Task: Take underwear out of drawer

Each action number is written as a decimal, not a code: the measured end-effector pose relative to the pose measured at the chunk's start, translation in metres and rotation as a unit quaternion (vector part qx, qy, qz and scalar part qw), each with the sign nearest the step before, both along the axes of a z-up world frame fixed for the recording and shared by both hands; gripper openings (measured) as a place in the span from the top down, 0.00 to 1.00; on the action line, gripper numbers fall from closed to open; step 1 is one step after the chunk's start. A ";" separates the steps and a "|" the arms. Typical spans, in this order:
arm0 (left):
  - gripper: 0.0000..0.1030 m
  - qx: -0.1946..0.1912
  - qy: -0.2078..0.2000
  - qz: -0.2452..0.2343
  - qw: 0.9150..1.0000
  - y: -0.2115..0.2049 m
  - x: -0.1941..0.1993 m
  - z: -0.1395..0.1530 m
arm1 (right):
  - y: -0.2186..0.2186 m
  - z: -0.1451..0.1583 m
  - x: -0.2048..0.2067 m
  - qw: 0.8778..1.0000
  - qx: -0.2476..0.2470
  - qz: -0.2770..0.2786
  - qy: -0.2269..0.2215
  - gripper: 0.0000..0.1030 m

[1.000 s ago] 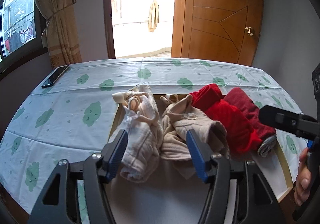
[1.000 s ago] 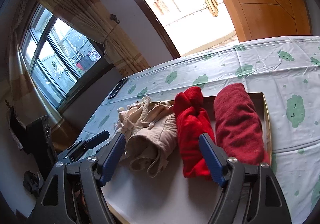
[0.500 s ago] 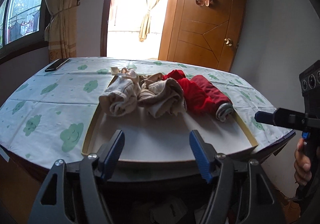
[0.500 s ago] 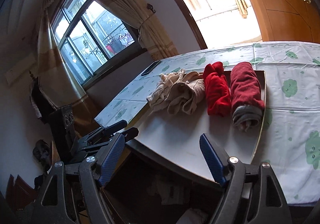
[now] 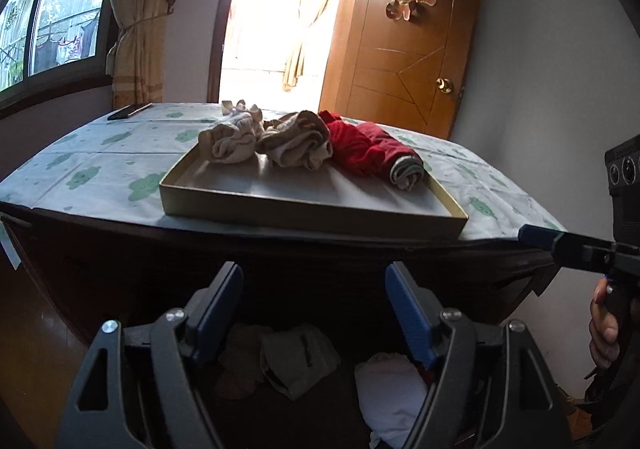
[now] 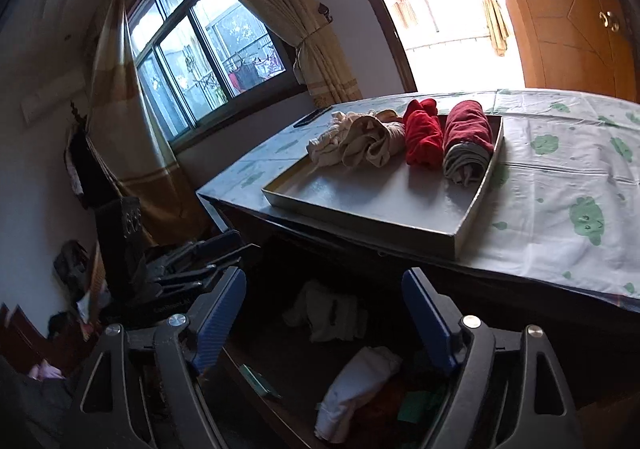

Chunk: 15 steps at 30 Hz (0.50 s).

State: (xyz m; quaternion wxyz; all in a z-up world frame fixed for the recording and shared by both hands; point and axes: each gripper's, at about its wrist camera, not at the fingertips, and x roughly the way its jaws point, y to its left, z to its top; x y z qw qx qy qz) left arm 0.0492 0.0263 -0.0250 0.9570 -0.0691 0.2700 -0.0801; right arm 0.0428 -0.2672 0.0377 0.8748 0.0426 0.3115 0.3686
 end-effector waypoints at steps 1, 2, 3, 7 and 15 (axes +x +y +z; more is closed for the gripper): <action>0.26 0.003 0.005 -0.003 1.000 -0.003 0.000 -0.003 | 0.000 -0.006 -0.003 1.000 -0.013 0.000 -0.004 0.20; 0.26 0.003 0.010 -0.007 1.000 -0.007 -0.001 -0.007 | 0.001 -0.012 -0.004 1.000 -0.025 -0.002 -0.005 0.20; 0.26 0.001 0.018 -0.011 1.000 -0.010 0.000 -0.011 | 0.000 -0.018 -0.005 0.999 -0.032 -0.004 -0.003 0.20; 0.26 0.001 0.041 -0.026 0.999 -0.021 0.000 -0.024 | -0.001 -0.045 -0.003 0.998 -0.062 -0.009 0.008 0.20; 0.26 0.002 0.066 -0.030 0.997 -0.029 -0.002 -0.042 | 0.004 -0.084 0.008 0.989 -0.145 -0.022 0.022 0.20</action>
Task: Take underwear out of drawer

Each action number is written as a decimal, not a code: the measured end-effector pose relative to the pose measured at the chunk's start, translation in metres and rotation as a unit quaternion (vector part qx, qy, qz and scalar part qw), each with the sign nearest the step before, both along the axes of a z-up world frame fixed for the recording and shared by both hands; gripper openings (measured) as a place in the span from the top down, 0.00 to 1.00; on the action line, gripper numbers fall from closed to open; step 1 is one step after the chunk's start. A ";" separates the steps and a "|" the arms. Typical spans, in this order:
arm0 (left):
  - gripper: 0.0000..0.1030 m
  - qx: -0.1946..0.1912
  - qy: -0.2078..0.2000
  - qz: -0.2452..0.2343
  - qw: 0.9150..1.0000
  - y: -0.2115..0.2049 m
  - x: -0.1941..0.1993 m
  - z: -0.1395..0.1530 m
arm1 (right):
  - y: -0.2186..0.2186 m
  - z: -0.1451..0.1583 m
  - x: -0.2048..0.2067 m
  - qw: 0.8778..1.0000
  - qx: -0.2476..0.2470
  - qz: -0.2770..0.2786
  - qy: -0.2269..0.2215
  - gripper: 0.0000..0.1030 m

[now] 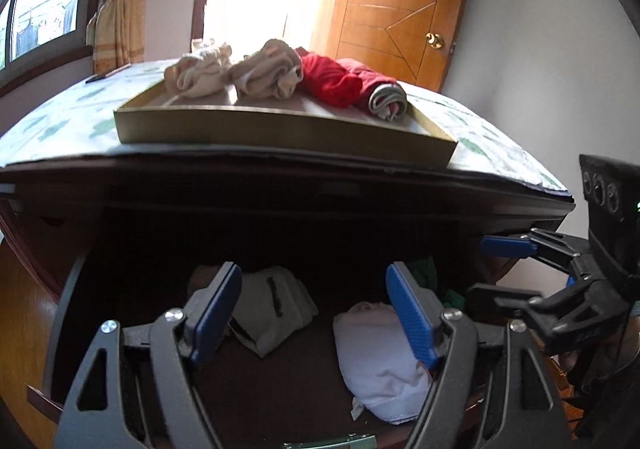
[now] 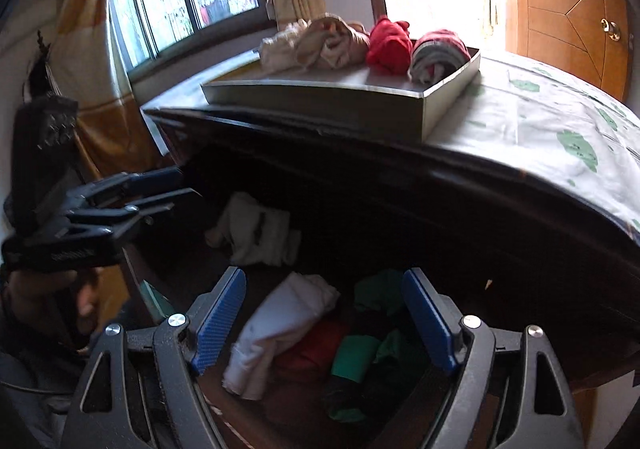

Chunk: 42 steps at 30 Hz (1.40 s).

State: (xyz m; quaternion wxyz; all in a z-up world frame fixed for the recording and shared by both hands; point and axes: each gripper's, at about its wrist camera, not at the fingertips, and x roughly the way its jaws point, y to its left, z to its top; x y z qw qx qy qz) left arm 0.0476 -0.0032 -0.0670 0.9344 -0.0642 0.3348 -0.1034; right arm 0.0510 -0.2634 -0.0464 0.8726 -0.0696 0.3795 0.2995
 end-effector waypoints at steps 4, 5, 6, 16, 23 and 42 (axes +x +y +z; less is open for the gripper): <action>0.26 0.004 0.007 -0.004 1.000 -0.003 -0.001 -0.007 | 0.001 -0.013 0.003 0.999 -0.035 -0.008 0.001 0.20; 0.26 0.005 0.008 -0.005 1.000 -0.005 -0.001 -0.008 | 0.001 -0.015 0.004 0.999 -0.042 -0.012 0.001 0.20; 0.25 0.007 0.010 -0.006 1.000 -0.005 0.000 -0.009 | 0.002 -0.017 0.005 0.999 -0.049 -0.016 -0.001 0.20; 0.19 0.012 0.017 -0.002 1.000 -0.006 0.000 -0.017 | 0.023 -0.034 0.016 0.990 -0.141 -0.001 0.011 0.20; 0.16 0.004 0.012 -0.001 1.000 -0.001 -0.004 -0.017 | 0.033 -0.049 0.028 0.975 -0.218 0.012 0.030 0.36; 0.14 -0.006 0.008 0.000 1.000 0.003 -0.008 -0.017 | 0.061 -0.087 0.025 0.944 -0.310 0.084 0.070 0.71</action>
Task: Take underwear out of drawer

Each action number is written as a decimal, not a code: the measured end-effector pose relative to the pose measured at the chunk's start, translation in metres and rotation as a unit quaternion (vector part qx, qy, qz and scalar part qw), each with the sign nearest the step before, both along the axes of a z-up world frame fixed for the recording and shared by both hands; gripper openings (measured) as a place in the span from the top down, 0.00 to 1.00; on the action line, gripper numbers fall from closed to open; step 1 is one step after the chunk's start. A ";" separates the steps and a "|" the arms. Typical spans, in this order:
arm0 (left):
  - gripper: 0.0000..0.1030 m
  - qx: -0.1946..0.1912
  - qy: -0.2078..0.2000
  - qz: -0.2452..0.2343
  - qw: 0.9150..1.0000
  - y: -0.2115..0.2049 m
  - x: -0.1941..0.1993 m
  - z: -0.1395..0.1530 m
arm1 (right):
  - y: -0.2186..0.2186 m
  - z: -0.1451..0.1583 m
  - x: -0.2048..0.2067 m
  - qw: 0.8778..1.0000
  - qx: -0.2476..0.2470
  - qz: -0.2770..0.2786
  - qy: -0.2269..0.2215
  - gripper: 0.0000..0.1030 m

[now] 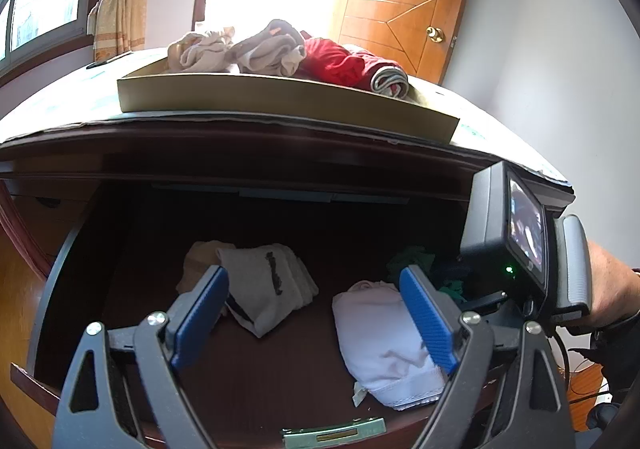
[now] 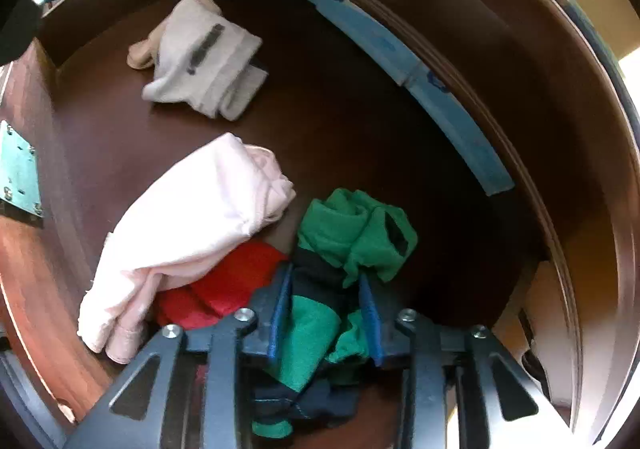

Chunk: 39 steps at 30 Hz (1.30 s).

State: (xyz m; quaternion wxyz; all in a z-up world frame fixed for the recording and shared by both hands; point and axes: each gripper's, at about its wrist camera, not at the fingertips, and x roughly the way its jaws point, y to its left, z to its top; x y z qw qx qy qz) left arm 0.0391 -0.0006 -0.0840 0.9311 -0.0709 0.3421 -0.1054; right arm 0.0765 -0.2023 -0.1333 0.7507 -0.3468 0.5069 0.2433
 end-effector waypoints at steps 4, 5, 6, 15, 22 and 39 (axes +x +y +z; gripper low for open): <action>0.13 0.002 -0.001 0.001 1.000 -0.001 -0.001 0.001 | 0.007 0.008 -0.004 0.999 0.049 0.009 0.020 0.76; 0.13 0.002 -0.001 0.001 1.000 -0.001 -0.001 0.001 | 0.010 0.009 -0.005 0.998 0.060 0.012 0.020 0.78; 0.13 0.002 -0.001 0.001 1.000 -0.001 -0.001 0.001 | 0.011 0.012 -0.006 0.997 0.072 0.013 0.022 0.80; 0.13 0.010 0.028 -0.014 0.999 -0.006 0.004 -0.008 | 0.006 0.013 0.008 0.997 0.068 -0.007 0.028 0.49; 0.13 0.014 0.084 -0.051 0.995 -0.021 0.012 -0.019 | -0.013 0.011 0.017 0.998 0.060 -0.012 0.029 0.46; 0.14 0.040 0.277 -0.113 0.953 -0.063 0.059 -0.061 | -0.039 0.021 0.021 0.993 0.116 -0.021 0.015 0.45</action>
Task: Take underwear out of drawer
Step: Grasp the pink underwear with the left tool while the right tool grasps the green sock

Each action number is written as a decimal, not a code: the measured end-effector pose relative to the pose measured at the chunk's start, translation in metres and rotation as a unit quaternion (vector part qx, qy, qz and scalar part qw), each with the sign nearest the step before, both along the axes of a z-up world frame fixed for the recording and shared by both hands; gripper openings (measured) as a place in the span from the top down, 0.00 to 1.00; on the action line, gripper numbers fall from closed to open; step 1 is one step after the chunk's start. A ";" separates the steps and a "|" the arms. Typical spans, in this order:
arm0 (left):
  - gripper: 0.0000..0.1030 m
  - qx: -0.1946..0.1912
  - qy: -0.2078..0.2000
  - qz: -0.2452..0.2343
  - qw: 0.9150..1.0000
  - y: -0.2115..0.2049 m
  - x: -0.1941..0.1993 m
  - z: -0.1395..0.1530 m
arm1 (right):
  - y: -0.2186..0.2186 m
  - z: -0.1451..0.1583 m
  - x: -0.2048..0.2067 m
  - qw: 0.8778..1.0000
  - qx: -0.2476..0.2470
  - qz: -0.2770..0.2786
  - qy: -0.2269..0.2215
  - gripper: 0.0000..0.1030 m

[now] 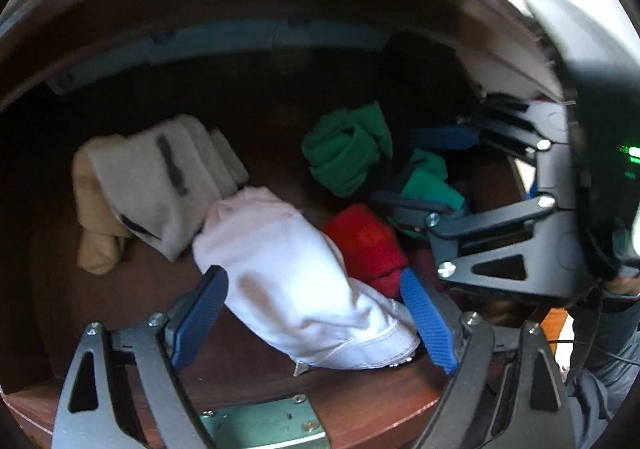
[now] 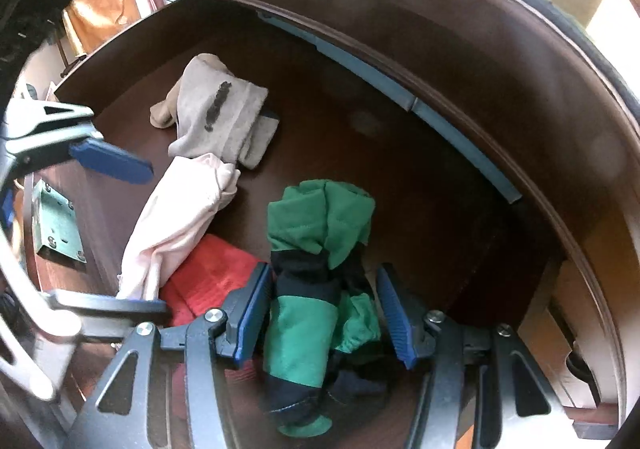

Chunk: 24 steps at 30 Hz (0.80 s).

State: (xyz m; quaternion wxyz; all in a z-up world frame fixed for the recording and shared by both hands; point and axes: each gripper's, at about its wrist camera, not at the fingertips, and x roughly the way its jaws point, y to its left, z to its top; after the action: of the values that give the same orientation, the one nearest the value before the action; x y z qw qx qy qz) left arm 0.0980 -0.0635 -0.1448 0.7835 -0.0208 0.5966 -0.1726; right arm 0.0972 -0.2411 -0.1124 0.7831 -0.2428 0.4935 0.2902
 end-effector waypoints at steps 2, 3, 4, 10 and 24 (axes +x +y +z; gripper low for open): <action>0.13 -0.002 0.015 -0.002 1.000 -0.002 0.004 -0.003 | 0.001 0.002 0.000 1.000 0.002 0.001 -0.001 0.45; 0.13 0.000 0.020 -0.003 1.000 -0.003 0.006 -0.004 | 0.002 0.004 -0.002 1.000 0.003 0.000 0.000 0.45; 0.13 0.003 0.027 -0.007 1.000 -0.005 0.008 -0.006 | 0.001 0.003 -0.002 1.000 0.003 0.001 0.000 0.45; 0.32 -0.001 0.052 -0.014 0.999 -0.008 0.023 -0.017 | 0.004 0.004 -0.001 1.000 -0.002 0.000 -0.001 0.45; 0.84 -0.061 -0.034 0.030 0.997 0.037 -0.017 -0.010 | 0.004 -0.001 -0.001 1.000 0.000 -0.007 -0.005 0.48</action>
State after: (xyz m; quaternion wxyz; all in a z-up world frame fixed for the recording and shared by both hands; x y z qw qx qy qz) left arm 0.0805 -0.0265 -0.1548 0.8055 -0.0804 0.5571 -0.1854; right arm 0.0962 -0.2368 -0.1138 0.7878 -0.2408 0.4906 0.2840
